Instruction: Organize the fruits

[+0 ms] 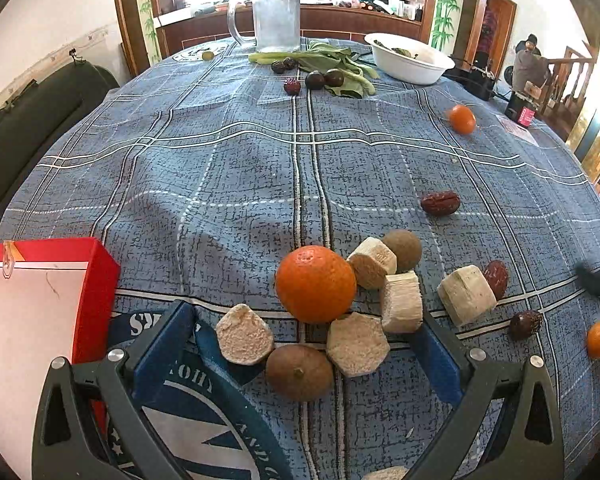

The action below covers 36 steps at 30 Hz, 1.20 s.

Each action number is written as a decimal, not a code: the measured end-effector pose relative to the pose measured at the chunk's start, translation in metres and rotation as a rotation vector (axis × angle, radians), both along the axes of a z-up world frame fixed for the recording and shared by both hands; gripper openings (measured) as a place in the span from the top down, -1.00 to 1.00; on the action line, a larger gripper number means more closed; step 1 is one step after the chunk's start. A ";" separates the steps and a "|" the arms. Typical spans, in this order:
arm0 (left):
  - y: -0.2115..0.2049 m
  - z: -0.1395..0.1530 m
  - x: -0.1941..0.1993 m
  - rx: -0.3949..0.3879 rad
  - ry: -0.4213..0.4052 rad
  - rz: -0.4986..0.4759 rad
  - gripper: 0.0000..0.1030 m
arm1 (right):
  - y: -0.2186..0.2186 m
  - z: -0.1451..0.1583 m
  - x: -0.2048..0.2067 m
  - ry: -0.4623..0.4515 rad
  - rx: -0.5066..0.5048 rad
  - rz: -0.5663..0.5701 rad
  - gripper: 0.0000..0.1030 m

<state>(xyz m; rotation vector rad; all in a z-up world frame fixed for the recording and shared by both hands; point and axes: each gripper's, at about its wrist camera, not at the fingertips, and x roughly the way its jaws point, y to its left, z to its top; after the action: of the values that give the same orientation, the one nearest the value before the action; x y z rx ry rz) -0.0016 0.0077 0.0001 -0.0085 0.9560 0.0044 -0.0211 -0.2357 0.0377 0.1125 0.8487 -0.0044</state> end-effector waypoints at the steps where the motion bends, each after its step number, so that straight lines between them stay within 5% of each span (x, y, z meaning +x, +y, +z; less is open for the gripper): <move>1: -0.002 0.000 0.000 0.001 0.000 0.000 -0.99 | -0.001 0.016 -0.016 -0.079 0.004 0.002 -0.98; 5: -0.005 0.001 -0.004 0.003 0.043 0.030 -0.97 | -0.002 0.050 -0.056 -0.212 0.026 0.071 -1.00; 9: -0.018 0.038 -0.042 0.120 -0.125 0.047 -0.98 | -0.005 0.055 -0.078 -0.271 -0.008 0.057 -1.00; 19: 0.012 0.083 -0.107 0.113 -0.199 0.037 -0.98 | -0.018 0.034 -0.097 -0.202 0.011 0.095 -0.99; 24: 0.032 0.086 -0.142 0.102 -0.235 0.072 -0.98 | -0.030 0.030 -0.116 -0.202 0.002 0.137 -0.99; 32: 0.028 0.075 -0.164 0.026 -0.182 0.034 -0.98 | -0.056 0.015 -0.127 -0.156 0.017 0.144 -0.98; 36: 0.017 0.073 -0.165 0.027 -0.167 -0.003 -0.98 | -0.063 0.007 -0.117 -0.107 0.070 0.124 -0.81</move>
<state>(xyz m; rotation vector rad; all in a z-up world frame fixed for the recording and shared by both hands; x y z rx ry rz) -0.1665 0.0251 0.0735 0.0176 0.7893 0.0138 -0.1385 -0.2992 0.0443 0.1248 0.7480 0.1466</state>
